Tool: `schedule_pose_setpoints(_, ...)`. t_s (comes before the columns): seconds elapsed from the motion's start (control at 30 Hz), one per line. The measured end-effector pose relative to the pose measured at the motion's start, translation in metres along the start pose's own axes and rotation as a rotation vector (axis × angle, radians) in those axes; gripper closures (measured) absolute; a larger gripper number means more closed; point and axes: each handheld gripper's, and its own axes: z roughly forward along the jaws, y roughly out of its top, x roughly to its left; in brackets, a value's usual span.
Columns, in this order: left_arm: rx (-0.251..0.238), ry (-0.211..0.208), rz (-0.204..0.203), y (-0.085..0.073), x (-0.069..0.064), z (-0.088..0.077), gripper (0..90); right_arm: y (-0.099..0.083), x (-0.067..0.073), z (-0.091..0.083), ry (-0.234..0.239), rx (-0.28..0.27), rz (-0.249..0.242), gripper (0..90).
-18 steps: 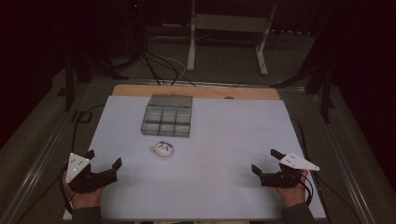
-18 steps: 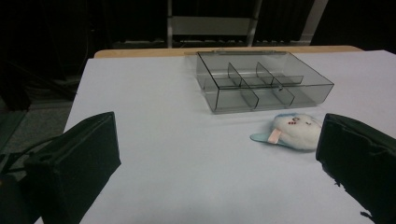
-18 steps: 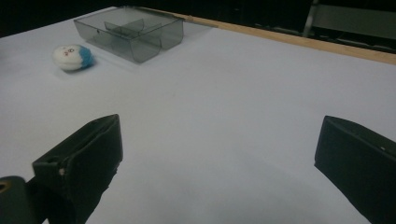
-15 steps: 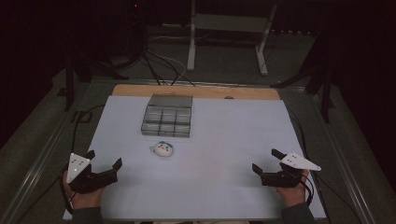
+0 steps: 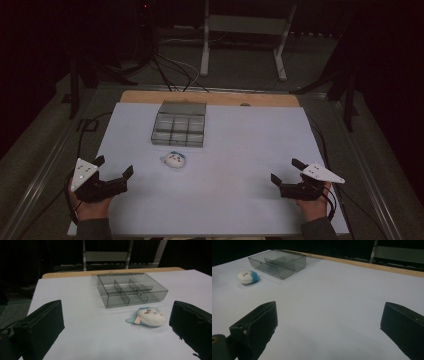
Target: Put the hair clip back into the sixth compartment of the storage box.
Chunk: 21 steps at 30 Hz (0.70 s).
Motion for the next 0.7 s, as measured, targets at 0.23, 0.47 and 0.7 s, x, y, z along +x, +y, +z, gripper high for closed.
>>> schedule_pose_setpoints(0.23, 0.039, -0.037, 0.029, 0.013, -0.007, 0.014, 0.6, 0.0, -0.001, -0.002, -0.007, -0.009, 0.008, 1.0)
schedule_pose_setpoints(0.47, 0.075, -0.066, 0.038, 0.021, -0.01, 0.035, 0.6, 0.0, -0.001, -0.001, -0.012, -0.013, 0.005, 1.0)
schedule_pose_setpoints(0.7, 0.11, -0.095, 0.067, 0.026, -0.017, 0.054, 0.6, 0.0, -0.002, -0.002, -0.015, -0.019, 0.007, 1.0)
